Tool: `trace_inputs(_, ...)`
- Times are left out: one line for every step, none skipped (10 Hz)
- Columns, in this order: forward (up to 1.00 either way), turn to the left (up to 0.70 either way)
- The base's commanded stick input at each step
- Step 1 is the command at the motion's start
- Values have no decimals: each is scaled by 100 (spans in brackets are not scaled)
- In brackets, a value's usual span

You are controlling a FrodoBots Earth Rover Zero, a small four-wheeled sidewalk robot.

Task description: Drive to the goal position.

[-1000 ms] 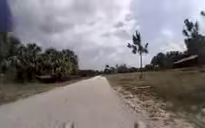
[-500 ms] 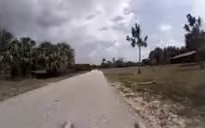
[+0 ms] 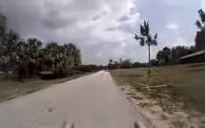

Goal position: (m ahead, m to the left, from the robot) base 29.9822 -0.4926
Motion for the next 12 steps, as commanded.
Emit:
trace_inputs(85, 33)
trace_inputs(85, 31)
trace_inputs(85, 26)
trace_inputs(85, 12)
trace_inputs(85, 0)
trace_inputs(85, 0)
trace_inputs(85, 0)
trace_inputs(85, 0)
trace_inputs(85, 0)
trace_inputs(85, 0)
trace_inputs(85, 0)
trace_inputs(85, 0)
